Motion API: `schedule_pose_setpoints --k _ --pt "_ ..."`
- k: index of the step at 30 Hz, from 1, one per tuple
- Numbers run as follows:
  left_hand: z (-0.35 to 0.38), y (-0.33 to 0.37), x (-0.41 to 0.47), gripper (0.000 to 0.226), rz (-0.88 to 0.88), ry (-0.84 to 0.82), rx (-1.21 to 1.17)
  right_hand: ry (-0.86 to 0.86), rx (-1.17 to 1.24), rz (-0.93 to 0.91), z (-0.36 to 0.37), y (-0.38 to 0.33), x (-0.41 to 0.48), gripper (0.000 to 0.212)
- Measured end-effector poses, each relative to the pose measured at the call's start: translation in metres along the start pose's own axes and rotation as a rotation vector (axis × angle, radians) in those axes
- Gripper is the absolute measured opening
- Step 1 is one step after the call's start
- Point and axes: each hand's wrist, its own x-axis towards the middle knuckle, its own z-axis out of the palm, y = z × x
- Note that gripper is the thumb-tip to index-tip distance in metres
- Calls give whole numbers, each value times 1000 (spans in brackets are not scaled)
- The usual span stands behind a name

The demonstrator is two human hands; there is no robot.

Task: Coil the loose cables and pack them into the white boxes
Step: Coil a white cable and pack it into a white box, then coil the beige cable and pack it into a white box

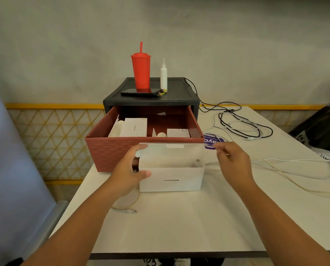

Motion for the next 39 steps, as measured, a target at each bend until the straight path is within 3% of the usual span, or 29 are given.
schedule_pose_setpoints --k 3,8,15,21,34,39 --pt "-8 3 -1 69 8 0 -8 -66 6 100 6 -3 14 32" --pt "-20 6 4 64 16 36 -44 -281 -83 70 24 -25 29 51" --pt "-25 8 27 62 37 91 -68 -155 -85 153 37 -30 51 44" --pt "-24 4 56 61 32 104 -60 -109 -52 217 52 -19 74 12" --pt "-13 -18 107 58 35 152 36 -132 -140 213 86 1 121 15" --pt "-6 -26 108 59 30 173 123 -121 -77 232 90 9 112 29"
